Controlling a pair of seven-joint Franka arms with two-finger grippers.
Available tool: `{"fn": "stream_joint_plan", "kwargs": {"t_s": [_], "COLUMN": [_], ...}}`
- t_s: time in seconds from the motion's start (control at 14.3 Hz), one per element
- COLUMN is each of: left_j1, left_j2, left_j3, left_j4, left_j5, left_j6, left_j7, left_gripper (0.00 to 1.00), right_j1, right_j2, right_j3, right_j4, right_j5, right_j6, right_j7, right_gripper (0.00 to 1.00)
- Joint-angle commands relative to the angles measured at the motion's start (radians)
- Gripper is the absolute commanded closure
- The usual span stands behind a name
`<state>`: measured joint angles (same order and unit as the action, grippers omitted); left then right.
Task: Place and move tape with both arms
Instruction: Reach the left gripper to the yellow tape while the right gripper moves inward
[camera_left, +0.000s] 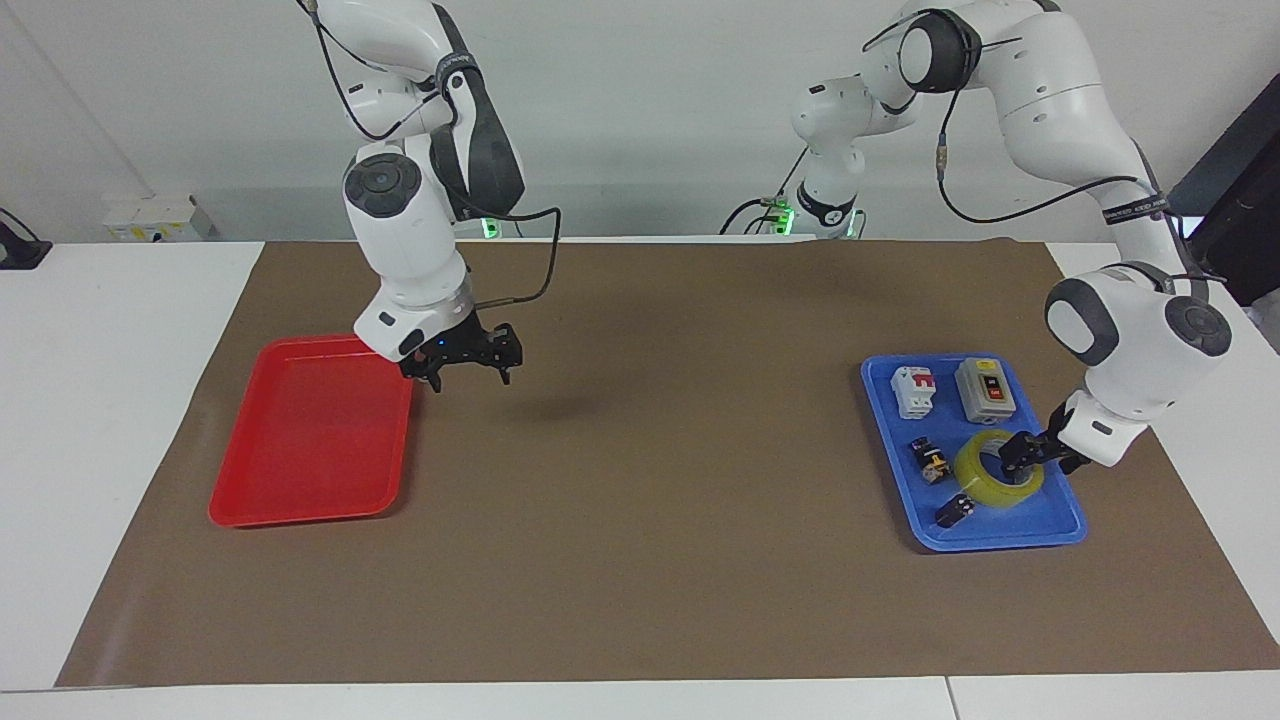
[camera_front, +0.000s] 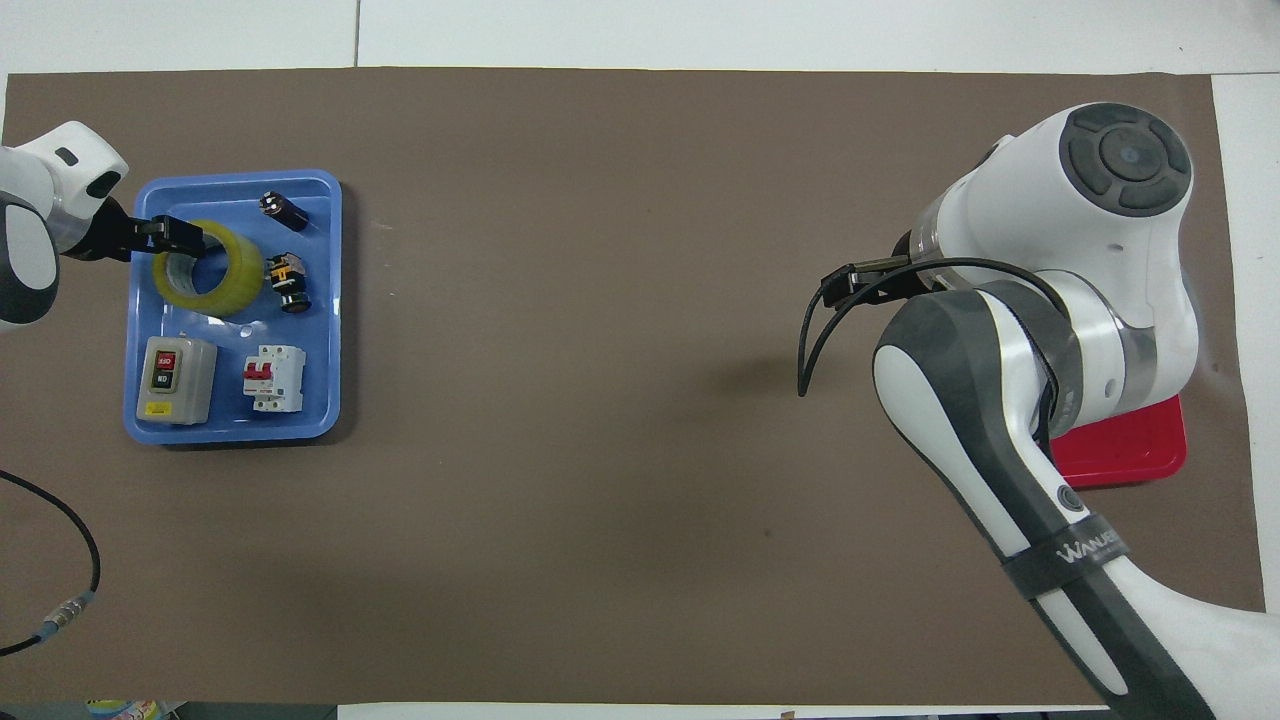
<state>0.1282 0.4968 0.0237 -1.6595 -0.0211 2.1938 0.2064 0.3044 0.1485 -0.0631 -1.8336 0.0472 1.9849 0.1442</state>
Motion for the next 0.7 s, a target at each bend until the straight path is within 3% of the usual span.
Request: {"fn": "stream_joint_plan", "kwargs": {"t_s": [0.0,0.21,0.28,0.35,0.42,0.63], "left_j1": [0.008,0.008,0.007,0.005,0.008,0.014], "left_j2": [-0.015,-0.024,-0.024,-0.024,-0.024,-0.035], "left_j3": [-0.007,-0.008,-0.01,-0.01,-0.01,-0.01], "left_j4": [-0.049,-0.081,-0.086,-0.086,-0.086,-0.082], "left_j5": [-0.026,-0.026,-0.026,-0.026,-0.026,-0.026], "left_j6": [0.024,0.053,0.063,0.063,0.06,0.046], "left_j7": [0.025,0.022,0.015,0.01,0.011,0.01], "left_gripper": [0.06,0.13,0.25,0.7,1.0,1.0], "right_j1": [-0.007,-0.007,-0.007,-0.007,-0.007,-0.007], "right_j2": [-0.049,-0.052,-0.052,-0.052,-0.052,-0.052], "right_j3": [0.003,0.002,0.003,0.002,0.003,0.002], "right_j4": [-0.076,-0.076,-0.076,-0.076,-0.076,-0.076], "right_j5": [0.014,0.014,0.014,0.014,0.014,0.014], "right_j6": [0.041,0.04,0.04,0.04,0.04,0.038], "right_j7": [0.003,0.003,0.003,0.003,0.003,0.003], "right_gripper": [0.0,0.0,0.0,0.0,0.0,0.0]}}
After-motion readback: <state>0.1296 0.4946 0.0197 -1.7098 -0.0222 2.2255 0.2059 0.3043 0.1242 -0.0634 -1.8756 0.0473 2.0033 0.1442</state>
